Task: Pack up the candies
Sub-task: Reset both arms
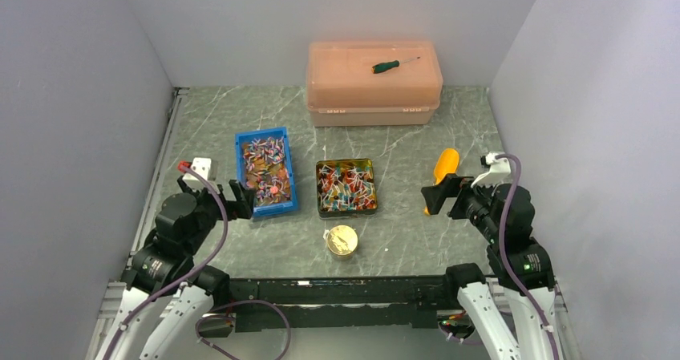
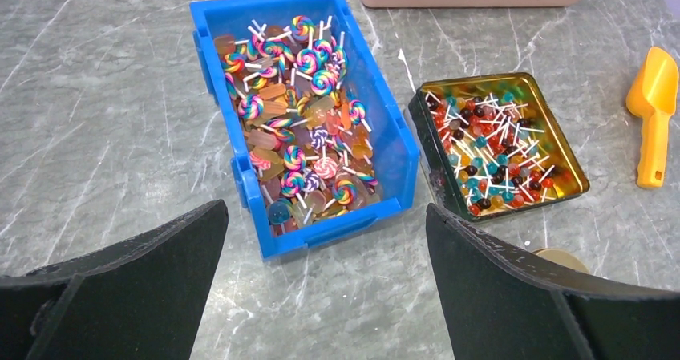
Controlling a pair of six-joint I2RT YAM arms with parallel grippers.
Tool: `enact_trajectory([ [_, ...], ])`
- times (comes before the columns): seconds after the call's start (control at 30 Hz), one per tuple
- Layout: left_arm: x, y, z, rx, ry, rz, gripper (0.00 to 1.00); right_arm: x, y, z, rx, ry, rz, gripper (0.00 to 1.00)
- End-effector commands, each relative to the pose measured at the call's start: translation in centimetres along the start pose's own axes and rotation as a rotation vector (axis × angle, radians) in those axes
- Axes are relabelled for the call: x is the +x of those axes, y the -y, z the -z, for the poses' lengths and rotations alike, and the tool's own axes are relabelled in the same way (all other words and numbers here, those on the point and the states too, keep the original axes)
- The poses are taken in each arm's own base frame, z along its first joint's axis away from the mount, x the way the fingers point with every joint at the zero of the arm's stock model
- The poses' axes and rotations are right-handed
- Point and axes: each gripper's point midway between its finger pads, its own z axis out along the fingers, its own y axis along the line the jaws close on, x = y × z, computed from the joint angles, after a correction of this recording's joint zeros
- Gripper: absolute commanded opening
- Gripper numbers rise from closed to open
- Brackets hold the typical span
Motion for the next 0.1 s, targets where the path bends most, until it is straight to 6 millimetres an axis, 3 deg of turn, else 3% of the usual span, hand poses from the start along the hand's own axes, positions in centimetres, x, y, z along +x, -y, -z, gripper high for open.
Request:
enact_trajectory([
  [0.0, -1.41, 0.18, 0.16, 0.008, 0.058, 0.006, 0.99, -2.74, -1.23, 0.67, -0.044, 0.085, 0.024, 1.00],
  [0.07, -1.38, 0.15, 0.17, 0.000, 0.043, 0.017, 0.99, -2.77, -1.31, 0.67, -0.047, 0.085, 0.021, 1.00],
])
